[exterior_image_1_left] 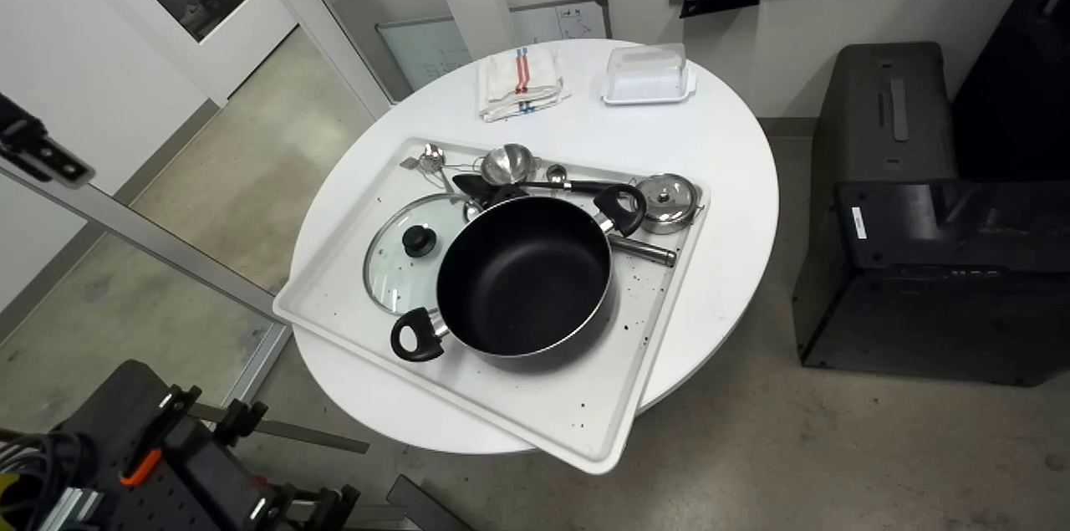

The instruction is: Put the glass lid on the black pot.

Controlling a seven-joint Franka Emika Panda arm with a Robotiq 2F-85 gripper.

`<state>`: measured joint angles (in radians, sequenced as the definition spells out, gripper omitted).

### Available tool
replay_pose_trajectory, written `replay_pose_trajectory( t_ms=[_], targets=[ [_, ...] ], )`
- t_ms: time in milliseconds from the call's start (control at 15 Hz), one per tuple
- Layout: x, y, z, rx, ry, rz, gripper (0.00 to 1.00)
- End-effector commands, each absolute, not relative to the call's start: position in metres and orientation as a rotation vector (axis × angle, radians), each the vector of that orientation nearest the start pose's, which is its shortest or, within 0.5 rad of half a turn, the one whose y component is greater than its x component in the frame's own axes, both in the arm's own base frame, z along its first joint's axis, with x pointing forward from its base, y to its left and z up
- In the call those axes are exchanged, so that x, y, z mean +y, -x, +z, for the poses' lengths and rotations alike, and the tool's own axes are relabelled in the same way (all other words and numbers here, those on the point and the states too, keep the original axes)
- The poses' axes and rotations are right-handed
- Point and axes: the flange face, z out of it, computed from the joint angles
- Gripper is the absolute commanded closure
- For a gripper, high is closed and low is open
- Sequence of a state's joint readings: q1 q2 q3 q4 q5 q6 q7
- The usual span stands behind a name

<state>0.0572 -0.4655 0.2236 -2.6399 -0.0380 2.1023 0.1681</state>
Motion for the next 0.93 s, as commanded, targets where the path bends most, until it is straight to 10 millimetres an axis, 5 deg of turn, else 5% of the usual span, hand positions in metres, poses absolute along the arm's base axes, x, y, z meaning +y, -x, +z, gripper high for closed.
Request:
replay_pose_trajectory(
  t_ms=[0,867],
  targets=[
    [0.098,-0.399,0.359,-0.287,3.259,0.212,0.00],
    [0.091,-0.498,0.238,-0.518,3.260,0.308,0.00]
  ],
)
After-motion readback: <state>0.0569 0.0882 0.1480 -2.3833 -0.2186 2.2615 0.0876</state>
